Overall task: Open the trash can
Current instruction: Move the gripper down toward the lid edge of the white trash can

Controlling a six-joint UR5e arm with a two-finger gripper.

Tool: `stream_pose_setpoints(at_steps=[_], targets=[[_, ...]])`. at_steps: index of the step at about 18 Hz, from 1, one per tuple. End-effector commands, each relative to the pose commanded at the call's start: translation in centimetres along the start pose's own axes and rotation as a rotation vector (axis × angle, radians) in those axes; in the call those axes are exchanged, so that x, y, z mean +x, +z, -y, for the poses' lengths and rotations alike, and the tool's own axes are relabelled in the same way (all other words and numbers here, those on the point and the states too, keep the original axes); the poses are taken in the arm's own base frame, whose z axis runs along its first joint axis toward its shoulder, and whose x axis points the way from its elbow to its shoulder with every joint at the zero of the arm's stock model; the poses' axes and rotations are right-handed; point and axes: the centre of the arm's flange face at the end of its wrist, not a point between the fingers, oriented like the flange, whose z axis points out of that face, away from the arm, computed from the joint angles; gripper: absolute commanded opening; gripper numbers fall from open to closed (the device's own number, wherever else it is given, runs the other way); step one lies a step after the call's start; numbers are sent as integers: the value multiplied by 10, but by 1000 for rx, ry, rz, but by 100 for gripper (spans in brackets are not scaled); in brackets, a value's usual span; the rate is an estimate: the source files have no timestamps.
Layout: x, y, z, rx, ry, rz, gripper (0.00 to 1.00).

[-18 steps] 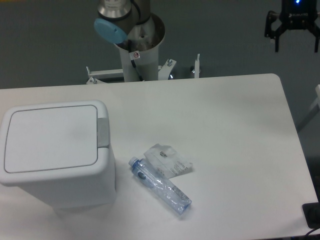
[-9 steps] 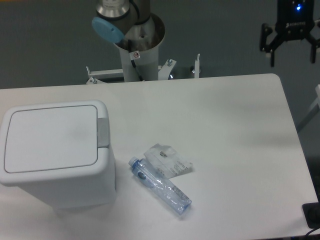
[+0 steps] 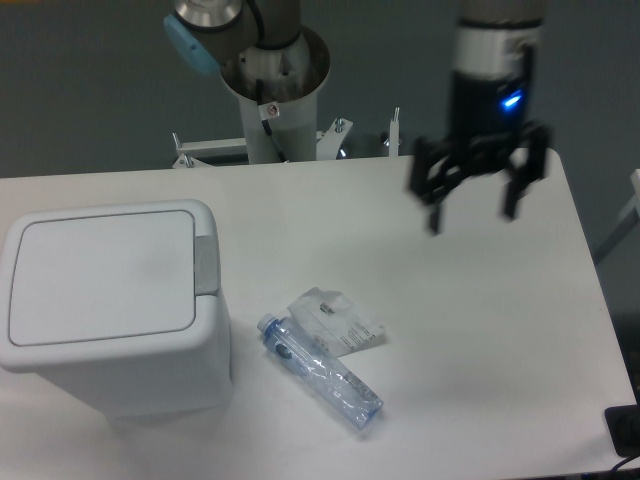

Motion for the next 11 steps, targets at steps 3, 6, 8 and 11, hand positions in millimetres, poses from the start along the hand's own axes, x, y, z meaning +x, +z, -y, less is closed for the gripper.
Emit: stream_pose_setpoints(at_steps=[3,6,8,11], targets=[[30,15,-16,-42,11,-70,100],[32,32,-36,-82,7,-65,100],[35,40,-51,-101,16,-70,100],[40,38,-52,-98,29,-73,100]])
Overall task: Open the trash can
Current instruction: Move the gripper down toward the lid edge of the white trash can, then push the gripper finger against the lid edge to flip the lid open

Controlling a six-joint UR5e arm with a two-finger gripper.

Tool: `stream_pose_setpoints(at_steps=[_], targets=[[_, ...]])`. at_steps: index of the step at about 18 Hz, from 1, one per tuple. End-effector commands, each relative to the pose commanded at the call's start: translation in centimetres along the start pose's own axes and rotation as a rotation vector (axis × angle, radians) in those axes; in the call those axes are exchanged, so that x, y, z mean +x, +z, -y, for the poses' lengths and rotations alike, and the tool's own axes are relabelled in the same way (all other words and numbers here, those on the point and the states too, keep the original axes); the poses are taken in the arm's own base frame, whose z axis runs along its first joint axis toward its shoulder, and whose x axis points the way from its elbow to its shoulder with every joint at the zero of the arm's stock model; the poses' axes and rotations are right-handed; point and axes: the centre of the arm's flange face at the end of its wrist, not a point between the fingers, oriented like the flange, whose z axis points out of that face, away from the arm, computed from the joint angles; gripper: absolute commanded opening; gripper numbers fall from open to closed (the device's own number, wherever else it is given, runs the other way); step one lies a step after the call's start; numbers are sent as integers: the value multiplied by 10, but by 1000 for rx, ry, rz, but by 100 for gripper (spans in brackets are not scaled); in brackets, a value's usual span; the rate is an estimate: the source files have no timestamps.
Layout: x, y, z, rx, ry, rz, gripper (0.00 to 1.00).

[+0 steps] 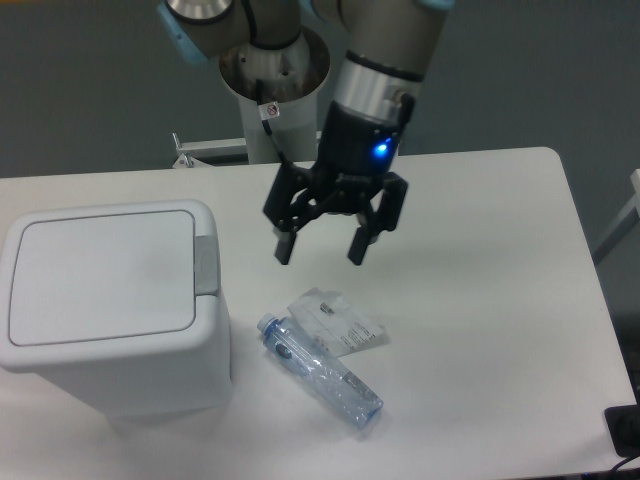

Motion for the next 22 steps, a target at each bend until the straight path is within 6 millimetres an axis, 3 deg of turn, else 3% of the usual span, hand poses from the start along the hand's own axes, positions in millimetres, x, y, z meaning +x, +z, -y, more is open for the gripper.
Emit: stream_pose_setpoints(at_steps=[7,12,22], targets=[[25,46,-30,-68,53,-1,100],[31,59,-34,-66,77,-6,100],[34,60,-35,-68,98,-6,100]])
